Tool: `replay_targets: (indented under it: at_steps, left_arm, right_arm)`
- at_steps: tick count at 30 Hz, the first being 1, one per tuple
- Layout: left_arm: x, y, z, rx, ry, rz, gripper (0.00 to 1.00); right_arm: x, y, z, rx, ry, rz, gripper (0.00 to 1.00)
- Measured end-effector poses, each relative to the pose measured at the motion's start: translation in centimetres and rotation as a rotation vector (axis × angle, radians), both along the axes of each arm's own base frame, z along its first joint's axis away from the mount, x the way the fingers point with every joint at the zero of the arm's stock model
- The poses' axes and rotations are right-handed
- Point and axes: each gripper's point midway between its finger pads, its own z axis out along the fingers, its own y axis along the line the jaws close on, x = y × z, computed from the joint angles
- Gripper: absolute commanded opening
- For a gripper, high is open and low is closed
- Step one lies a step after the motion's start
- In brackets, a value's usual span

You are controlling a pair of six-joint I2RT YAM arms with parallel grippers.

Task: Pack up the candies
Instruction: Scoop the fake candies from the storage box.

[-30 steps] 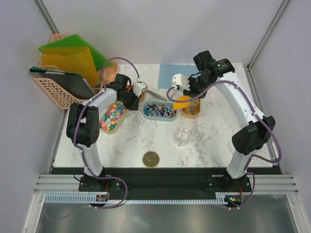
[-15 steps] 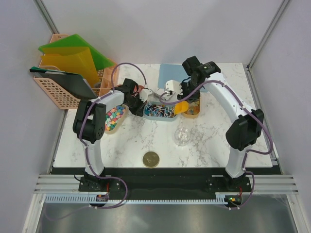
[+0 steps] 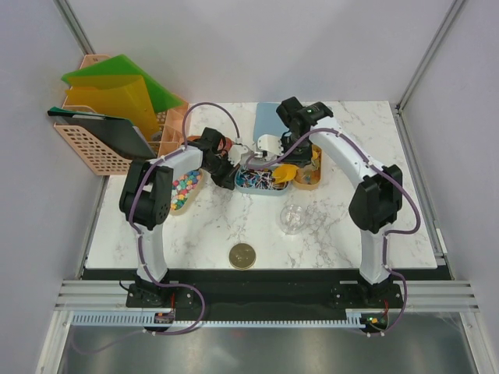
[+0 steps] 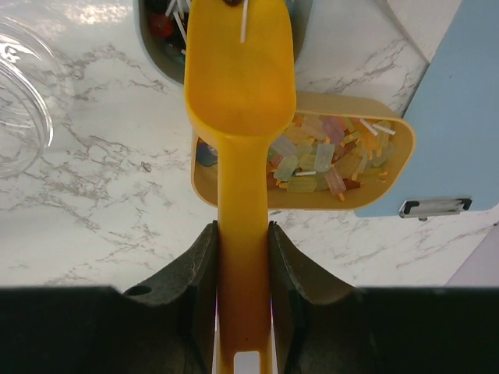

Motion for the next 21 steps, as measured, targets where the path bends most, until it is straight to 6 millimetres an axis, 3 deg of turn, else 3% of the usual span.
replay_targets:
  at_steps: [6, 21]
  left_arm:
    - [-0.2, -0.2, 0.0, -0.011, 0.007, -0.006, 0.02]
    - [-0.5, -0.7, 0.1, -0.031, 0.021, -0.012, 0.02]
  right_arm:
    - [0.5, -0.8, -1.9, -0.056, 0.027, -0.045, 0.0]
    - [0.3, -0.5, -3.1, -0.079, 0.048, -0.054, 0.0]
